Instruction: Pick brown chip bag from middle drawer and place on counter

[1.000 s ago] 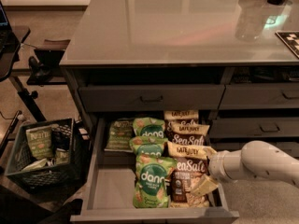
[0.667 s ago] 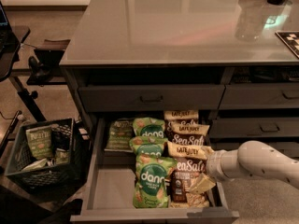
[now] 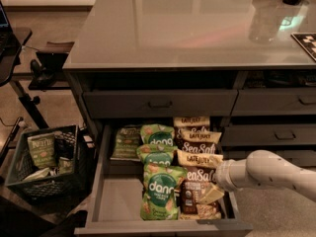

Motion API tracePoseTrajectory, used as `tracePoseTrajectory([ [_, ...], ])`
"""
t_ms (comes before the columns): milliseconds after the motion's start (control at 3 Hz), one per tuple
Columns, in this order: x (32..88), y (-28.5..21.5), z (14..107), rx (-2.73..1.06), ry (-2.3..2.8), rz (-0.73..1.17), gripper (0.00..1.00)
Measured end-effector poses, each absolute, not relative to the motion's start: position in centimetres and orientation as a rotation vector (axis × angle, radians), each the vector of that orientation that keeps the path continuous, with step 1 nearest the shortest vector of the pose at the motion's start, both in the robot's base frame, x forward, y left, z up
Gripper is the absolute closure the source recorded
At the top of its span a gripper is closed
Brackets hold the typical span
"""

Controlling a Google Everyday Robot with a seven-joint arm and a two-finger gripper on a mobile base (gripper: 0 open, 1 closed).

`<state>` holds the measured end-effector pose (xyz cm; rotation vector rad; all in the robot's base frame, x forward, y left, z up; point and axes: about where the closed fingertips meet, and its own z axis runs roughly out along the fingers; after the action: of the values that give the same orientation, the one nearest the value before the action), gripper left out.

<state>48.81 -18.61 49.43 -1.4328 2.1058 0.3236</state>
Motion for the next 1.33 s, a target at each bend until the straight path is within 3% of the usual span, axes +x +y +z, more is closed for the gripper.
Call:
tracePoseTrajectory([
  [1000, 47.8, -17.4, 45.5, -1.443, 2.132, 0.406, 0.00],
  [1333, 47.8, -17.4, 45.5, -1.443, 2.133, 0.407, 0.05],
])
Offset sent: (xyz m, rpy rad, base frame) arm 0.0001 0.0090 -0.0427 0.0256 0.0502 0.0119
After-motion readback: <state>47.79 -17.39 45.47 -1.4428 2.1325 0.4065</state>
